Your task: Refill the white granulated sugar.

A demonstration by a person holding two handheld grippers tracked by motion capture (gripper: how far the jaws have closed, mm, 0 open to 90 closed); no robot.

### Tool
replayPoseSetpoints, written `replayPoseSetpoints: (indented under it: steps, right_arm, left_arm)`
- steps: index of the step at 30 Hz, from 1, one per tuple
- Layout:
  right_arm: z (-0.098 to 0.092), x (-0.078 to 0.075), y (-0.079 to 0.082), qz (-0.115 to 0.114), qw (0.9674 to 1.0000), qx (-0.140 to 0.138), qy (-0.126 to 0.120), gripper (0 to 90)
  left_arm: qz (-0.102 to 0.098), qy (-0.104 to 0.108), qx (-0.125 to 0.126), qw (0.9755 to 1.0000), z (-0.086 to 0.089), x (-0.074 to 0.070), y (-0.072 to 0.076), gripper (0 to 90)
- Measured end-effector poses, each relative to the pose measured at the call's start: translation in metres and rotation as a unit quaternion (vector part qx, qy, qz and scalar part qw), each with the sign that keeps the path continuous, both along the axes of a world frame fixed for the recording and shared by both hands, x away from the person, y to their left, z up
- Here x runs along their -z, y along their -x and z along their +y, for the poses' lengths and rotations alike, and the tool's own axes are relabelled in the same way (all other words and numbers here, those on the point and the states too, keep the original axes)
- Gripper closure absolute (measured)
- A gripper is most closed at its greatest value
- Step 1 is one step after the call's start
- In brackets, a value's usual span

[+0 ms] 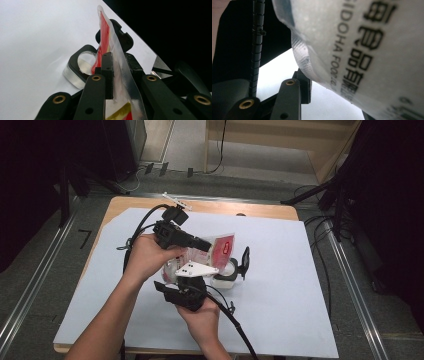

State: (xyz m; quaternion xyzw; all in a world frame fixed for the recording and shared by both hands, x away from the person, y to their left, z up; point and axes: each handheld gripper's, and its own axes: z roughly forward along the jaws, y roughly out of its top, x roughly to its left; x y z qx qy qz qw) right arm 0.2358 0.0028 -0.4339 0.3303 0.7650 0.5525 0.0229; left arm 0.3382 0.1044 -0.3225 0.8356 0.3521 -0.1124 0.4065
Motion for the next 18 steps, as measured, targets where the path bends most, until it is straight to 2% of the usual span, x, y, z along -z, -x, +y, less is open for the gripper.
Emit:
replayPoseSetpoints:
  steps: [18]
  right_arm:
    - [-0.0007, 0.0001, 0.0003, 0.001, 1.0000, 0.001, 0.000, 63.1]
  left_arm:
    - [0.002, 0.003, 0.000, 1.0000, -0.0013, 0.0003, 0.0003, 80.3]
